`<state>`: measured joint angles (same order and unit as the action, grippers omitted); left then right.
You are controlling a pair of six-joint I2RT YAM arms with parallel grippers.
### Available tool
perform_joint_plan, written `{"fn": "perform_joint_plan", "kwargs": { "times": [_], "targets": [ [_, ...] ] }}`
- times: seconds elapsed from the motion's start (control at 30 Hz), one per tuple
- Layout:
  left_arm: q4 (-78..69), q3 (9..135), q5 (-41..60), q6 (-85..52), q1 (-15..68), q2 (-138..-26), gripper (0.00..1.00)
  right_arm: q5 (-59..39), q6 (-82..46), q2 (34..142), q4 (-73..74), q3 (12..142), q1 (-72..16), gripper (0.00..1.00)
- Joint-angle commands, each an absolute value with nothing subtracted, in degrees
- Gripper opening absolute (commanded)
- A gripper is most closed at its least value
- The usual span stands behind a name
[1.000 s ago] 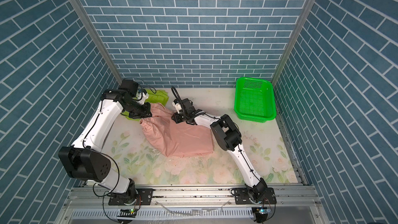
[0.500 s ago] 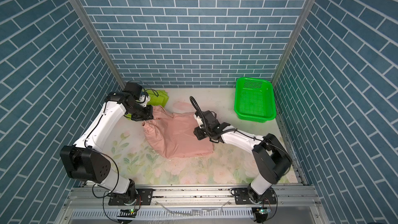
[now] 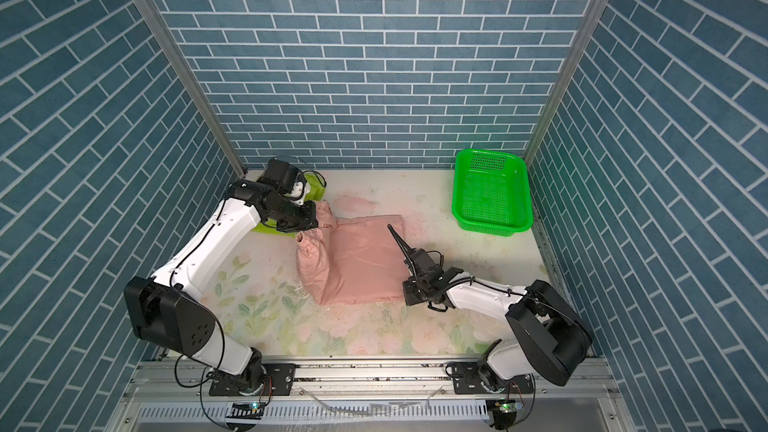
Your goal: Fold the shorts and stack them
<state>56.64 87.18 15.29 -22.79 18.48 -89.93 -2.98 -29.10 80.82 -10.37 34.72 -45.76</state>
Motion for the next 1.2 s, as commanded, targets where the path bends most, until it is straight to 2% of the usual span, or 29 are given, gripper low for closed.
{"fn": "perform_joint_plan", "kwargs": {
  "times": [0.0, 0.3, 0.87, 0.9, 0.97, 1.0, 1.03, 1.07, 1.17],
  "targets": [
    [52.4, 86.4, 16.5, -26.3, 21.4, -91.4, 0.0, -2.1, -32.8, 81.0, -7.7, 33.4, -46.7, 0.0],
    [47.0, 87.0, 17.1, -29.8, 28.2, -98.0, 0.0, -1.9, -33.6, 80.3, -4.7, 31.5, -47.2, 0.0],
    [37.5, 87.5, 17.6, -35.4, 36.2, -108.7, 0.0, -2.2, -33.8, 78.1, -2.9, 29.9, -47.7, 0.0],
    [36.9, 87.4, 17.5, -35.6, 36.5, -109.3, 0.06, -2.2, -33.9, 77.8, -2.9, 29.7, -47.7, 0.01],
    [35.4, 87.4, 17.7, -36.2, 37.4, -110.3, 0.24, -2.0, -34.1, 76.8, -3.1, 29.4, -47.8, 0.13],
    [34.9, 87.6, 18.0, -36.3, 37.7, -110.9, 0.41, -1.9, -34.2, 76.0, -3.3, 29.2, -47.7, 0.18],
    [34.9, 88.2, 17.9, -36.3, 38.1, -111.3, 0.72, -1.8, -34.3, 75.1, -3.8, 29.1, -47.8, 0.23],
    [35.1, 88.7, 17.8, -36.2, 38.4, -111.5, 0.98, -1.5, -34.2, 74.2, -4.5, 29.2, -47.7, 0.26],
    [38.1, 91.5, 16.8, -35.0, 38.9, -111.0, 1.0, 0.2, -34.1, 70.4, -9.3, 30.2, -47.8, 0.36]
  ]
}}
